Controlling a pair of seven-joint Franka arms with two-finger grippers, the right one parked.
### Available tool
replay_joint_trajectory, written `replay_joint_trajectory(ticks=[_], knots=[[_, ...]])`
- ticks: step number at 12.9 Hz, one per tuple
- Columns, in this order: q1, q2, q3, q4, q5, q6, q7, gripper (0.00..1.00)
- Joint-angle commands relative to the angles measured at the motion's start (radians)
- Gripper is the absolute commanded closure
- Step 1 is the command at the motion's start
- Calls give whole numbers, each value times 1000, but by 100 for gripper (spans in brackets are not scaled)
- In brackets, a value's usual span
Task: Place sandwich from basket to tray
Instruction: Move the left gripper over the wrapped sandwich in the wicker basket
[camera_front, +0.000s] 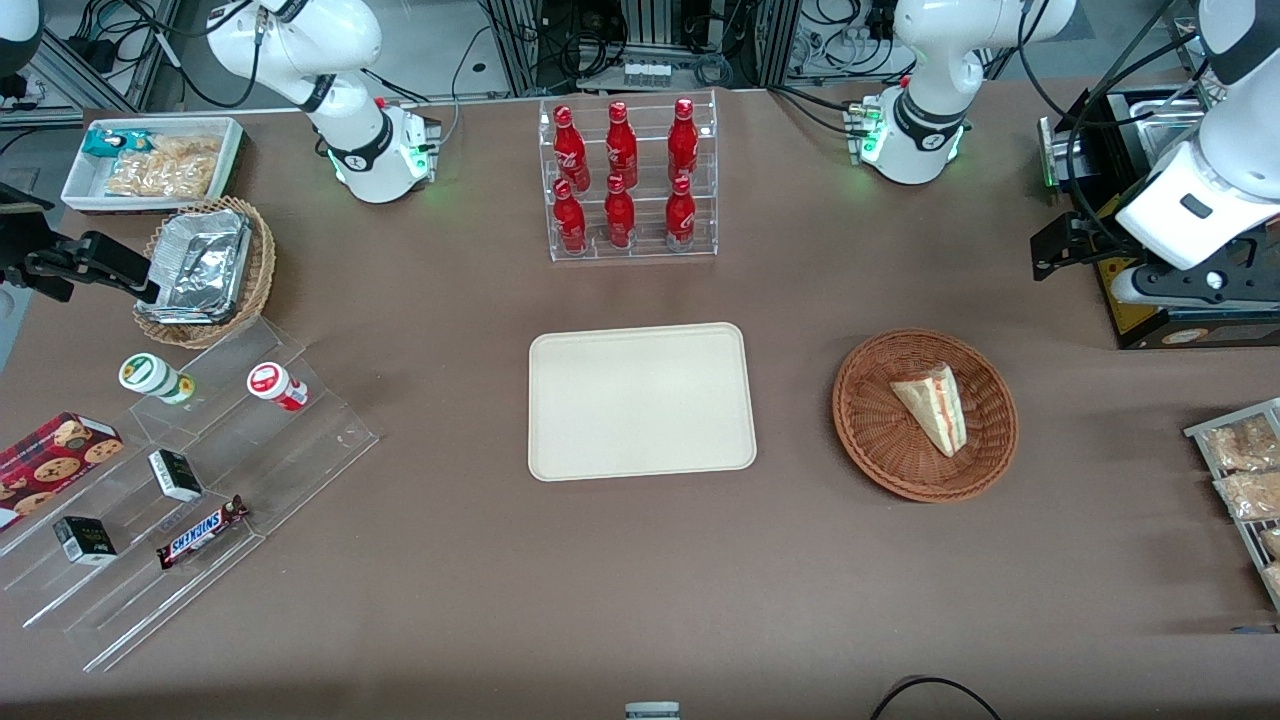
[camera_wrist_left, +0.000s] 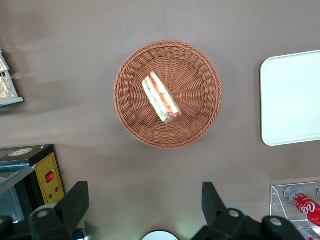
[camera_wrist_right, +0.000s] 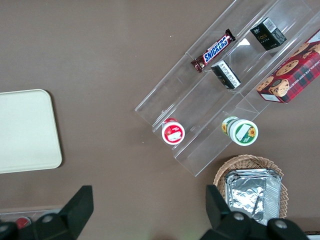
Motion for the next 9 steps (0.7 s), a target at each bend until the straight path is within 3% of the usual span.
replay_joint_trajectory(ticks=[1,9], knots=[[-18,-11,18,9,-1,-37,-1,0],[-20,28,15,-173,-3,56,8,0]])
